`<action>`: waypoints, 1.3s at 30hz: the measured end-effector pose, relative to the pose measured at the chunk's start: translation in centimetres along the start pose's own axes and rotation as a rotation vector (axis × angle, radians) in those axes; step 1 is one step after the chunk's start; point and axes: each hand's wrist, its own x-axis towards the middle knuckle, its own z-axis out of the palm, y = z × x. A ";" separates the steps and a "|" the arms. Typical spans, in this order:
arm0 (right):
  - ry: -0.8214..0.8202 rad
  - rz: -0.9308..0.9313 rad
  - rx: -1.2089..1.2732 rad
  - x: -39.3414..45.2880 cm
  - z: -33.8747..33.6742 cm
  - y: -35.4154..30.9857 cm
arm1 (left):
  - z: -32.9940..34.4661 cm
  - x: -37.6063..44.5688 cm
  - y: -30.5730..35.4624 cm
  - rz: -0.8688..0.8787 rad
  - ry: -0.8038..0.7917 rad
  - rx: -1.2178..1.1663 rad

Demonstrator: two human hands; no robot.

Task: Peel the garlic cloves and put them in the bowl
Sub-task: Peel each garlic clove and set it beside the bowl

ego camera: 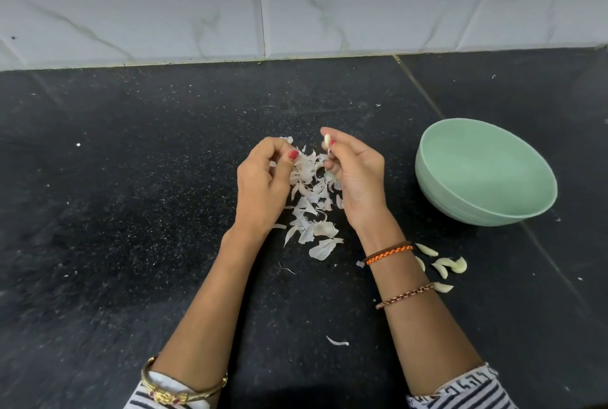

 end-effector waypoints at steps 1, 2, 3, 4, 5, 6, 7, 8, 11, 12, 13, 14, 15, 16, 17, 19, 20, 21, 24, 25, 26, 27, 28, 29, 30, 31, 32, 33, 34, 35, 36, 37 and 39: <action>-0.009 -0.016 -0.037 0.0 0.0 0.0 | -0.1 0.0 0.0 -0.035 0.013 -0.047; -0.012 -0.026 -0.067 0.0 -0.1 -0.1 | -0.1 0.1 0.1 -0.071 0.028 -0.091; -0.009 -0.033 -0.098 -0.1 -0.1 -0.1 | -0.2 0.1 0.0 -0.094 0.034 -0.116; -0.004 -0.044 -0.132 -0.1 -0.1 -0.1 | -0.1 0.1 0.0 -0.101 0.027 -0.124; -0.001 -0.058 -0.169 -0.1 -0.2 -0.2 | -0.1 0.1 0.0 -0.103 0.011 -0.126; -0.002 -0.072 -0.202 -0.1 -0.2 -0.2 | 0.0 0.0 0.0 -0.113 -0.003 -0.133; -0.008 -0.085 -0.225 0.0 -0.3 -0.2 | 0.1 0.0 0.1 -0.133 -0.011 -0.146; -0.017 -0.093 -0.238 -0.1 -0.4 -0.2 | 0.1 0.0 0.1 -0.151 -0.021 -0.153; -0.073 -0.106 -0.239 -0.2 -0.5 -0.1 | 0.1 -0.1 0.3 -0.118 -0.065 -0.108; -0.093 -0.116 -0.230 -0.3 -0.5 -0.1 | 0.1 -0.2 0.4 -0.103 -0.059 -0.101; -0.110 -0.129 -0.218 -0.3 -0.5 0.0 | 0.1 -0.2 0.4 -0.095 -0.044 -0.114; -0.122 -0.146 -0.210 -0.3 -0.6 0.0 | 0.1 -0.2 0.5 -0.092 -0.031 -0.138; -0.131 -0.167 -0.213 -0.3 -0.6 0.0 | 0.2 -0.2 0.5 -0.087 -0.024 -0.157; -0.139 -0.189 -0.226 -0.3 -0.7 0.1 | 0.2 -0.1 0.6 -0.079 -0.023 -0.165; -0.148 -0.212 -0.245 -0.2 -0.7 0.1 | 0.2 -0.1 0.6 -0.067 -0.020 -0.158; -0.161 -0.258 -0.295 -0.1 -0.8 0.2 | 0.2 -0.1 0.5 -0.055 0.004 -0.145; -0.167 -0.276 -0.316 0.0 -0.8 0.2 | 0.2 -0.1 0.5 -0.055 0.020 -0.140; -0.173 -0.291 -0.335 0.0 -0.9 0.2 | 0.2 -0.1 0.5 -0.059 0.034 -0.135; -0.208 -0.301 -0.366 0.0 -0.9 0.3 | 0.1 0.0 0.7 -0.101 0.065 -0.137; -0.213 -0.281 -0.361 0.0 -0.9 0.3 | 0.0 0.0 0.6 -0.118 0.071 -0.156; -0.215 -0.259 -0.353 0.0 -0.9 0.3 | 0.0 0.0 0.6 -0.135 0.074 -0.184; -0.220 -0.252 -0.353 0.0 -0.9 0.4 | 0.0 0.0 0.5 -0.147 0.081 -0.205; -0.223 -0.260 -0.364 0.0 -0.8 0.4 | -0.1 0.0 0.4 -0.149 0.094 -0.210; -0.222 -0.274 -0.382 -0.1 -0.7 0.5 | 0.0 0.0 0.4 -0.138 0.115 -0.194; -0.214 -0.285 -0.401 -0.1 -0.7 0.5 | 0.0 -0.1 0.4 -0.108 0.137 -0.159; -0.203 -0.288 -0.415 -0.1 -0.7 0.5 | 0.1 -0.2 0.4 -0.050 0.161 -0.098; -0.195 -0.282 -0.421 -0.2 -0.6 0.4 | 0.1 -0.3 0.4 0.031 0.183 -0.015; -0.192 -0.264 -0.421 -0.2 -0.6 0.4 | 0.1 -0.3 0.4 0.122 0.205 0.072; -0.194 -0.233 -0.414 -0.2 -0.5 0.3 | 0.2 -0.4 0.3 0.209 0.224 0.138; -0.198 -0.194 -0.399 -0.2 -0.4 0.2 | 0.2 -0.3 0.3 0.286 0.243 0.186; -0.203 -0.155 -0.378 -0.2 -0.3 0.2 | 0.1 -0.3 0.2 0.356 0.259 0.221; -0.209 -0.117 -0.356 -0.2 -0.3 0.1 | 0.1 -0.3 0.2 0.417 0.276 0.251; -0.234 -0.046 -0.307 -0.1 -0.2 0.0 | 0.0 -0.2 0.0 0.502 0.306 0.295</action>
